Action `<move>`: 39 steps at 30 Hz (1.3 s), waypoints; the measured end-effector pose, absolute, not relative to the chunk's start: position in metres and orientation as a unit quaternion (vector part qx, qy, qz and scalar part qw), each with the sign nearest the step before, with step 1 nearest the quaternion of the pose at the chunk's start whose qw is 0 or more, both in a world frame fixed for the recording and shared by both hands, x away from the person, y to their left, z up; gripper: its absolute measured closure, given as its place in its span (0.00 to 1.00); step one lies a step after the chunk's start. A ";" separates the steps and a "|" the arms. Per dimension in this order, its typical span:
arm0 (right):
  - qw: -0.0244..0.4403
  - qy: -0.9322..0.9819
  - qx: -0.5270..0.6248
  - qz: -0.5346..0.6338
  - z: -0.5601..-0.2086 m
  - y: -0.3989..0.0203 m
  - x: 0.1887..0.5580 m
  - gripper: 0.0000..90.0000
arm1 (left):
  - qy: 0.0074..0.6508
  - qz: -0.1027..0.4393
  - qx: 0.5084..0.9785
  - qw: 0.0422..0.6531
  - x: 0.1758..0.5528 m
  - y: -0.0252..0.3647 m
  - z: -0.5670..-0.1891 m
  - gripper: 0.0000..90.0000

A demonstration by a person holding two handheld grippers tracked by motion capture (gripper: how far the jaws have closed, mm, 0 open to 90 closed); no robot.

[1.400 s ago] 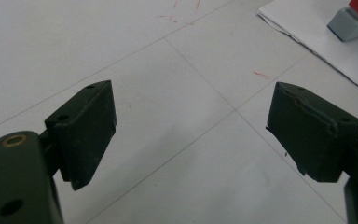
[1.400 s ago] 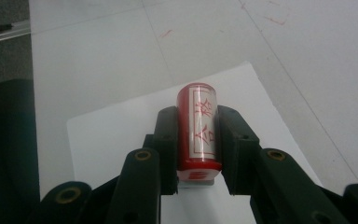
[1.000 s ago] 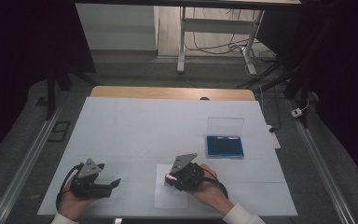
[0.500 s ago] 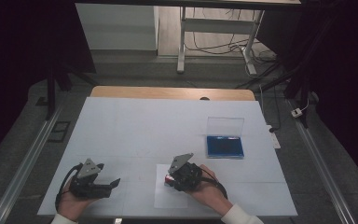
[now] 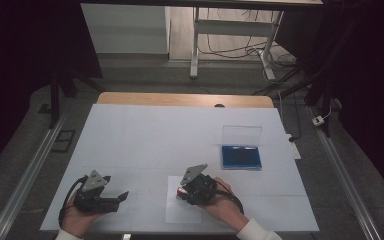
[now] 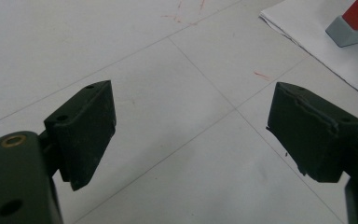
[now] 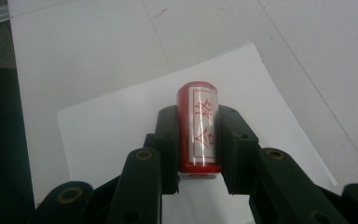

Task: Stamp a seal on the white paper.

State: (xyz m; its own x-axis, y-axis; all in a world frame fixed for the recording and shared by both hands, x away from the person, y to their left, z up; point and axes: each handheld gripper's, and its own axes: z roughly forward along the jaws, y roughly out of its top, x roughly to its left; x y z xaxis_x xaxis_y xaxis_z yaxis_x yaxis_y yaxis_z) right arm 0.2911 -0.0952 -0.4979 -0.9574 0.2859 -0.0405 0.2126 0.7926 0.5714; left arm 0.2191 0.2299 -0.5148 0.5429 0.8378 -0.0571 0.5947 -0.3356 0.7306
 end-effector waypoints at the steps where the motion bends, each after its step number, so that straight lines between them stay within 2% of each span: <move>1: 0.062 0.944 0.134 0.294 -0.498 -0.096 0.291 0.78 | 0.448 0.167 0.799 0.364 0.219 0.230 -0.515 0.17; 39: 0.064 0.942 0.126 0.305 -0.494 -0.097 0.291 0.77 | 0.450 0.168 0.798 0.363 0.222 0.233 -0.517 0.17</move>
